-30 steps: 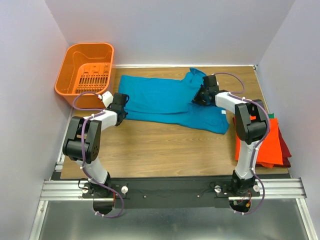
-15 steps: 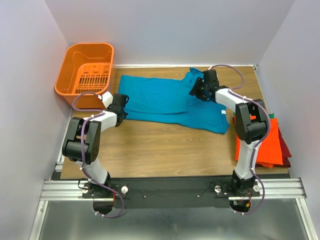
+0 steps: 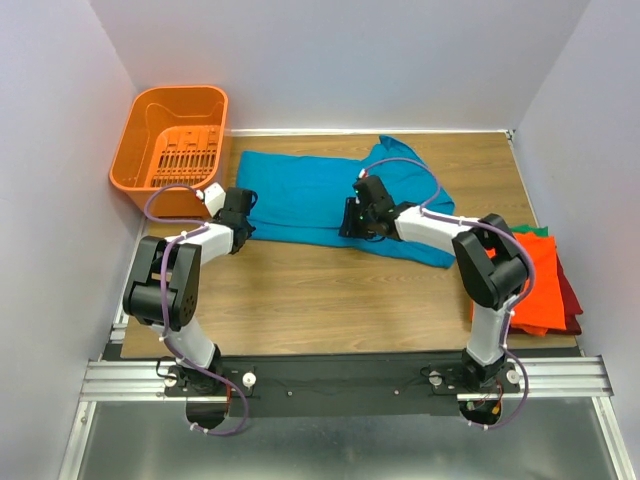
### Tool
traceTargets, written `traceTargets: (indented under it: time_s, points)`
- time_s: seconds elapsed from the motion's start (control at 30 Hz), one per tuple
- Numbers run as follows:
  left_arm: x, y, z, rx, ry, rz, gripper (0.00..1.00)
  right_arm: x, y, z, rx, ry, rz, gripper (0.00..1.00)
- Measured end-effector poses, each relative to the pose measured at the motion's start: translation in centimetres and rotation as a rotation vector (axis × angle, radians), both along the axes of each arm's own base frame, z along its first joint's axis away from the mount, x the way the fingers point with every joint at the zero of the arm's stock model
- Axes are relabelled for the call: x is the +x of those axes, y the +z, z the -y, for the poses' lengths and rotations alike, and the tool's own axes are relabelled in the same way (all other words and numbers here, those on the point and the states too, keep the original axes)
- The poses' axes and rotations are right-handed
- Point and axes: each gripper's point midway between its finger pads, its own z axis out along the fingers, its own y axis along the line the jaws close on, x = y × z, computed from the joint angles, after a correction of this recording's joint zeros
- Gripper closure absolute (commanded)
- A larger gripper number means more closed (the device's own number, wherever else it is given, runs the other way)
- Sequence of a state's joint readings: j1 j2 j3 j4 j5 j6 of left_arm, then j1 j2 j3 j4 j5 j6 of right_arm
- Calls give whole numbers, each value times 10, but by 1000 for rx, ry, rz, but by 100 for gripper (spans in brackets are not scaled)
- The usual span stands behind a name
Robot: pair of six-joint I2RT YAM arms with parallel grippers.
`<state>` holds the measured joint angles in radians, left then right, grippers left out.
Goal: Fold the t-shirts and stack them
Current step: Fold the tshirt
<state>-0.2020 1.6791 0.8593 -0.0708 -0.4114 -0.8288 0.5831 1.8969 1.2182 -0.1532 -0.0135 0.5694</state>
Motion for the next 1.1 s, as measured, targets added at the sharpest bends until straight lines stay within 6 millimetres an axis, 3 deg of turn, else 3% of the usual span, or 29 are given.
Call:
traceTargets:
  time_s: [0.17,0.97,1.1]
  points:
    - [0,0,0,1,-2,0,100,-2,-21,2,-40,-9,-26,56]
    - [-1,-2,-2,8,-9,-6,100,69,-18,-2,-139,-122,91,53]
    - [-1,-2,-3,5,-11,-2,100,80,-19,6,-135,-145,94,50]
